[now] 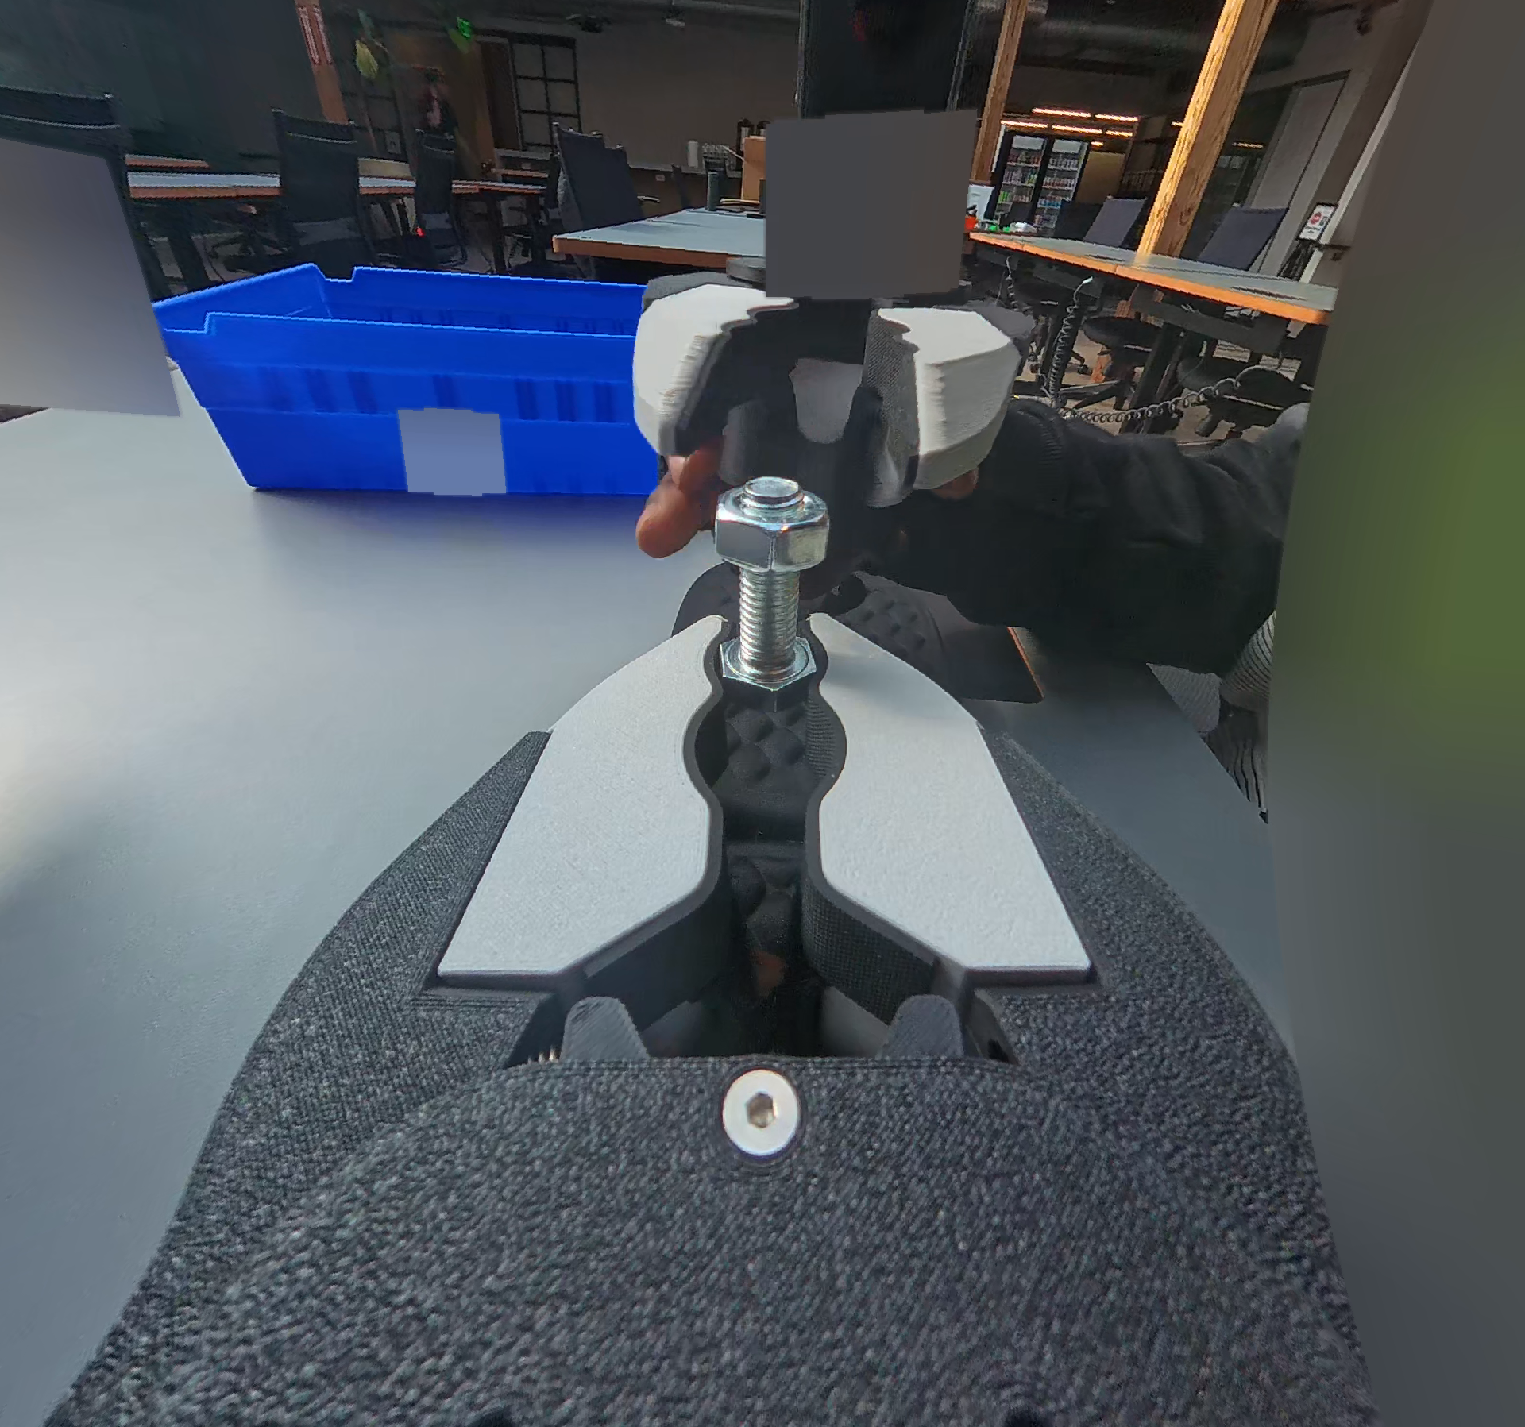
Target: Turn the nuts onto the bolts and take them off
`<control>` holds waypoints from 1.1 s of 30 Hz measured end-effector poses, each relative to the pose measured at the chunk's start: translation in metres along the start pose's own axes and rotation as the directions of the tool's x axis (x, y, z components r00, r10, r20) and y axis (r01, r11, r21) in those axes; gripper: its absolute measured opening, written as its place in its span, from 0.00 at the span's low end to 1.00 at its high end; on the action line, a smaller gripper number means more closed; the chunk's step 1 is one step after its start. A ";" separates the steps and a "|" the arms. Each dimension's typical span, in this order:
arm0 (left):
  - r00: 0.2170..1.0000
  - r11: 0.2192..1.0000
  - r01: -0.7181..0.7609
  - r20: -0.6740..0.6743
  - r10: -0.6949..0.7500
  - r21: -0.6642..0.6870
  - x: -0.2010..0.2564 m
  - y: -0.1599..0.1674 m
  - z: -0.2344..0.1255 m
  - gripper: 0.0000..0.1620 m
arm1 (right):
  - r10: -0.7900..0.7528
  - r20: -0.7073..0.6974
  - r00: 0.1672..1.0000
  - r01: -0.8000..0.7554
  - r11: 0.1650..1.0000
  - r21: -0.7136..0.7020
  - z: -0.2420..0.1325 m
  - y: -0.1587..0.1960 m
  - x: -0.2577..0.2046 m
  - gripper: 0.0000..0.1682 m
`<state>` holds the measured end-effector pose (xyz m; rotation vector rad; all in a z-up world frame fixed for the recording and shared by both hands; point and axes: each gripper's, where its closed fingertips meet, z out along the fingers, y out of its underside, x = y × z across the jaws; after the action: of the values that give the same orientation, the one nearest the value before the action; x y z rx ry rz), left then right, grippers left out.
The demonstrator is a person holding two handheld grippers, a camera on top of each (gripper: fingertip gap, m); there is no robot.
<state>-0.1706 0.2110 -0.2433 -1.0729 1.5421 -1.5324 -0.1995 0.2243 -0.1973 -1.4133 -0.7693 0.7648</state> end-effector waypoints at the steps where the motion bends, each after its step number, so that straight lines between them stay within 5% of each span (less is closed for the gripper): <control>1: 1.000 1.000 0.001 0.000 -0.001 0.000 0.000 0.000 0.000 0.09 | 0.004 0.010 1.000 -0.004 1.000 -0.002 0.003 0.001 0.000 0.25; 12: 1.000 1.000 0.001 -0.002 -0.001 -0.003 0.000 0.000 0.000 0.09 | 0.026 0.102 0.994 -0.021 0.999 -0.050 0.030 0.012 -0.011 0.35; 33: 1.000 1.000 -0.005 0.001 0.005 -0.001 0.001 0.000 0.001 0.09 | 0.008 0.000 1.000 -0.008 1.000 -0.028 0.002 0.009 -0.008 0.17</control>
<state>-0.1702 0.2102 -0.2434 -1.0695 1.5444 -1.5274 -0.2055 0.2185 -0.2069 -1.4419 -0.7775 0.7623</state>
